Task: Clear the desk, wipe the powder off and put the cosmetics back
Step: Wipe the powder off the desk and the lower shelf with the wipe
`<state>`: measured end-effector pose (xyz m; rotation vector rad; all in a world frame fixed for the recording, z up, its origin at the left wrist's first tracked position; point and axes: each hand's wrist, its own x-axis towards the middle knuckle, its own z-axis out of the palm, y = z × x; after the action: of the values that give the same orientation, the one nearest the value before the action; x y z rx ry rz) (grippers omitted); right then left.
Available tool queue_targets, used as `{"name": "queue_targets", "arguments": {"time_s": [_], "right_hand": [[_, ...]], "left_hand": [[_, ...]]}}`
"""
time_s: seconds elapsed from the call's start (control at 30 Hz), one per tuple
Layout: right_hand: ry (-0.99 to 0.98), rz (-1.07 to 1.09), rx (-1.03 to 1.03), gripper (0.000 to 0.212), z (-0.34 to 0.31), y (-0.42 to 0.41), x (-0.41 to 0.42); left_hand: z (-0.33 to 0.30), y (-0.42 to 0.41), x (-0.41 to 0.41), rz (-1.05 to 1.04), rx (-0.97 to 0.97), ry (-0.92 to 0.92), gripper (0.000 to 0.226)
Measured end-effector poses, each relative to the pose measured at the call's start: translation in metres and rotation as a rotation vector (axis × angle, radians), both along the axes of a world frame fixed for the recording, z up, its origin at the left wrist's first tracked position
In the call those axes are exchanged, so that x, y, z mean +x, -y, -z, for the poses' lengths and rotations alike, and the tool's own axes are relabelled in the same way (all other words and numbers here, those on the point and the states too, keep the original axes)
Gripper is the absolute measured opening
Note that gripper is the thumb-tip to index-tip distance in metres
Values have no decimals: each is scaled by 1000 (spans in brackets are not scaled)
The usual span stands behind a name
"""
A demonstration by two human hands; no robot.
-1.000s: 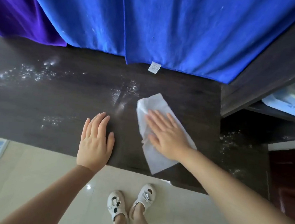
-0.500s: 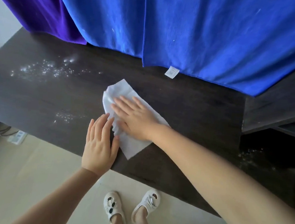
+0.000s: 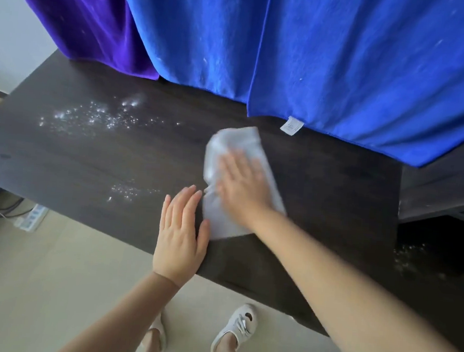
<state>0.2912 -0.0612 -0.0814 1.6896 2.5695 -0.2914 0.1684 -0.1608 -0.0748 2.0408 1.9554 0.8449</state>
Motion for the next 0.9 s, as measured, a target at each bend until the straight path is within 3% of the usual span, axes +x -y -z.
{"name": "queue_targets", "arguments": {"time_s": [0.07,0.13,0.23,0.37,0.43,0.5,0.57,0.73,0.83,0.9], "right_hand": [[69,-387,-38,57,-8,22,-30],[45,-474,5,56,-11,30,-17],[-14,-23,37,67,-8,42,40],[106,665,64,72,-2,96,119],[123,941,89,67,-3,121,103],[87,1073,101,58,-3,127,48],[42,952,138,56,-3,123,-26],[-61,406,223,53,7,93,-191],[-50,82,145,52,0,73,-222],[-70,-4,155,51,1,65,-199]], "left_hand": [[-1,-1,-11,-51,-10,145,44],[-4,1,-34,-54,-23,182,46],[-6,1,-88,5,-38,73,46],[-3,-19,-163,-1,-76,-53,50],[-1,-34,-191,5,-79,-117,51],[-1,-46,-207,0,-77,-137,51],[-1,-52,-214,-16,-70,-120,53],[2,-51,-215,-67,-18,-36,54],[2,-53,-215,-111,-13,45,55],[2,-52,-216,-95,-10,35,54]]}}
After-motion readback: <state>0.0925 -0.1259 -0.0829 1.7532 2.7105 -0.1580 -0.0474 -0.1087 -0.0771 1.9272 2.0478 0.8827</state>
